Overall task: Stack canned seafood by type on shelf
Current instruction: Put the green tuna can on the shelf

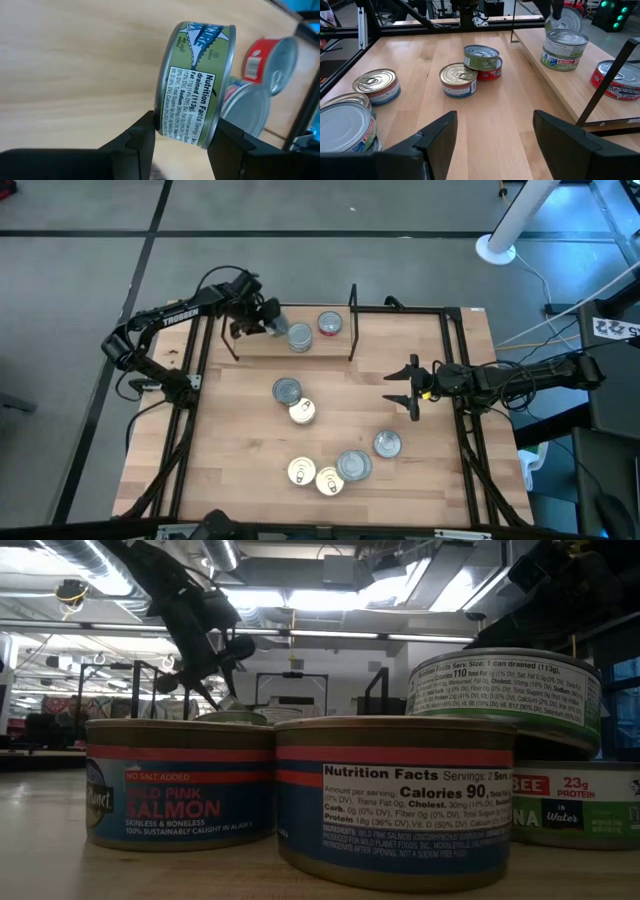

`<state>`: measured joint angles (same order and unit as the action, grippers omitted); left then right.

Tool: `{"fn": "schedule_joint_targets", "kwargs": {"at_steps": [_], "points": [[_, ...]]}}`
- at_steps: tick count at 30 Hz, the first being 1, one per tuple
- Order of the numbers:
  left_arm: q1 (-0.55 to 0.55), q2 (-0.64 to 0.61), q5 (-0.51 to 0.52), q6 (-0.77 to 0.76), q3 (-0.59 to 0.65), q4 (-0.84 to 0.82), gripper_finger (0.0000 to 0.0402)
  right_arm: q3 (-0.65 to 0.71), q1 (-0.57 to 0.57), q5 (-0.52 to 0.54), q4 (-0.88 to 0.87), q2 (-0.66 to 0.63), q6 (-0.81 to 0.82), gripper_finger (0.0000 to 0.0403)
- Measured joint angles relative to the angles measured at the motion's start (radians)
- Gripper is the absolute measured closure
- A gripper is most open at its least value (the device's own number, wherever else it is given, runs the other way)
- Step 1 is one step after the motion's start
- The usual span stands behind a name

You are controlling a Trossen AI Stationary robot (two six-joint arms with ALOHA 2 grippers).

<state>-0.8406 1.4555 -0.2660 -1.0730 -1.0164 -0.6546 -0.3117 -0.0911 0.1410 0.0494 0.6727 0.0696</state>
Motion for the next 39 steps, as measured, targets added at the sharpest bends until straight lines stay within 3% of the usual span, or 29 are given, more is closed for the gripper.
{"fn": "schedule_joint_targets", "kwargs": {"at_steps": [8, 20, 31, 39], "points": [[0.001, 0.0, -0.021, 0.025, 0.0, -0.114, 0.0261, 0.0, 0.0, 0.0, 0.0, 0.0, 0.0, 0.0143], [0.03, 0.0, -0.043, 0.054, 0.0, -0.113, 0.0261, 0.0, 0.0, 0.0, 0.0, 0.0, 0.0, 0.0143], [0.038, 0.0, 0.047, 0.033, 0.0, -0.111, 0.026, 0.0, 0.0, 0.0, 0.0, 0.0, -0.023, 0.0143], [0.056, 0.0, 0.054, 0.024, 0.0, -0.045, 0.026, 0.0, 0.0, 0.0, 0.0, 0.0, -0.024, 0.0143]]}}
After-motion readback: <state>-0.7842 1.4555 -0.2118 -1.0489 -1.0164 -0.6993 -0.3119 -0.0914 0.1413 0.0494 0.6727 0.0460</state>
